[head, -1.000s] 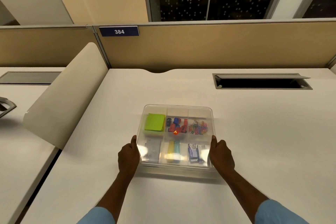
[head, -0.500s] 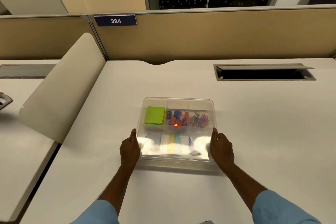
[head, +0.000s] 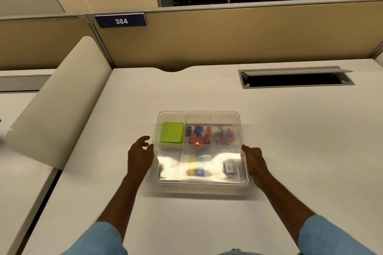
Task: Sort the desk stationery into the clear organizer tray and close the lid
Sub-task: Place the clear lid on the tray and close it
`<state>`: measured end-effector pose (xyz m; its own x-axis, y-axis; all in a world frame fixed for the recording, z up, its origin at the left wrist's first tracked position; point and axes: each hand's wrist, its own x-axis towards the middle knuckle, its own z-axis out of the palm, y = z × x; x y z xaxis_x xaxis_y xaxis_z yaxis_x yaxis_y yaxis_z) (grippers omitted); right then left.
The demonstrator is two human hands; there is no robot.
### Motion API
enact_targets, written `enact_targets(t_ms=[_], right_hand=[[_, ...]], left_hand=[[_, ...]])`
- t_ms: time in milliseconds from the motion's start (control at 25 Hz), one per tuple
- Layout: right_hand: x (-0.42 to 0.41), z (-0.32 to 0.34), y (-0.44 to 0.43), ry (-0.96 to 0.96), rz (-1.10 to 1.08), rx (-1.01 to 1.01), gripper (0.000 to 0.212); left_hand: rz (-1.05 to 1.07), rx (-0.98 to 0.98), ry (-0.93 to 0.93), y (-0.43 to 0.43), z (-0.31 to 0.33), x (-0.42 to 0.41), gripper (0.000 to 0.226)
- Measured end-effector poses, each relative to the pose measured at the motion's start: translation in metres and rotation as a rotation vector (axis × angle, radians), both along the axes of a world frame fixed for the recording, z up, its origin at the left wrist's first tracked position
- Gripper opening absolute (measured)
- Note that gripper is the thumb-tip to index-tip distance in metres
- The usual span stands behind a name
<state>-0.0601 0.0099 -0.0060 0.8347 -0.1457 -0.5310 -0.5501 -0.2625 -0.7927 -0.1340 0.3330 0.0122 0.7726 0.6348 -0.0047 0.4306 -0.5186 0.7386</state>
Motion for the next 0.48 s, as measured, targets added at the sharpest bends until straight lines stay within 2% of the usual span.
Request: enact_targets(t_ms=[160,320,480], right_hand=[[0.029,0.014,0.005,-0.118,0.034,-0.061,0.037],[0.066,0.02,0.023,-0.399,0.225,-0.279,0.041],[0.084,0.015,0.032,-0.434,0.276,-0.338,0.042]], left_hand=[[0.005,-0.073,0.001,0.008,0.003,0.04,0.024],[-0.145,0.023,-0.049,0.008,-0.001,0.072,0.029],[-0.198,0.062,-0.085,0.008,-0.007,0.093,0.028]])
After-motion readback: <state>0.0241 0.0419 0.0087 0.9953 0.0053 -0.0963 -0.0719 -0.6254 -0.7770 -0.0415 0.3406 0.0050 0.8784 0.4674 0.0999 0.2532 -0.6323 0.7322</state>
